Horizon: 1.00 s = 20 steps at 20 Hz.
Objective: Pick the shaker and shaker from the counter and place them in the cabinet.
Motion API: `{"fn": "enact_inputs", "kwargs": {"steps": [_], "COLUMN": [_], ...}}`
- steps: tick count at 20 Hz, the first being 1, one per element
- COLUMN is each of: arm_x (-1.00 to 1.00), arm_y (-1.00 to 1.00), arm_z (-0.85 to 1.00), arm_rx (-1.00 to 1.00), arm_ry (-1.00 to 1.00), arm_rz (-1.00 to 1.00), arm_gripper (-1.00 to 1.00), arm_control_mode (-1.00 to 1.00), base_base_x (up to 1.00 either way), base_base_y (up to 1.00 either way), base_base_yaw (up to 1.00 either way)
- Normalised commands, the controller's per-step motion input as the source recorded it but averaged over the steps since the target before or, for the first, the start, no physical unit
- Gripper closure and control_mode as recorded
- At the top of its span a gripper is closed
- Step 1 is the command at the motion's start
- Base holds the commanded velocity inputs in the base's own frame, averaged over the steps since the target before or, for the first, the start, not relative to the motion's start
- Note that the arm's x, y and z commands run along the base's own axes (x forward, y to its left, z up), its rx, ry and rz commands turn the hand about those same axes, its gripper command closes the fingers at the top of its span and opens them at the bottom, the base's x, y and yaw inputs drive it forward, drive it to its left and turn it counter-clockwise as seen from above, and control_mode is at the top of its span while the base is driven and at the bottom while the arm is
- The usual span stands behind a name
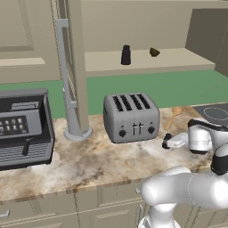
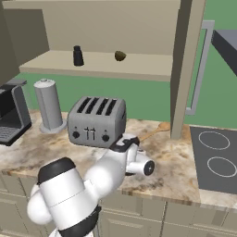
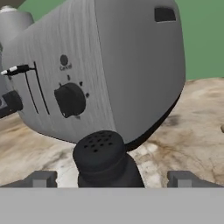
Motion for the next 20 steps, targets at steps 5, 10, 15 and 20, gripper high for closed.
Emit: {"fn": "enact_inputs", "kwargs": {"steps": [5, 10, 15, 20], "arm_x": [0.23, 0.12, 0.03, -0.38], "arm_y": [-0.05, 0.00, 0.00, 0.00], "arm_z": [-0.16, -0.15, -0.04, 0.59], "arm_rx": [0.00, -0.01, 0.00, 0.01], "arm_ry": [0.00, 0.00, 0.00, -0.04], "arm_rz": [0.00, 0.00, 0.00, -0.02], "arm_gripper": [-1.00, 1.00, 1.00, 1.00], "arm_control_mode": [-1.00, -1.00, -1.00, -1.00], "base_base_x": [0.00, 0.00, 0.00, 0.00], "base_base_y": [0.00, 0.00, 0.00, 0.00], "base_base_yaw": [0.00, 0.00, 0.00, 0.00]}}
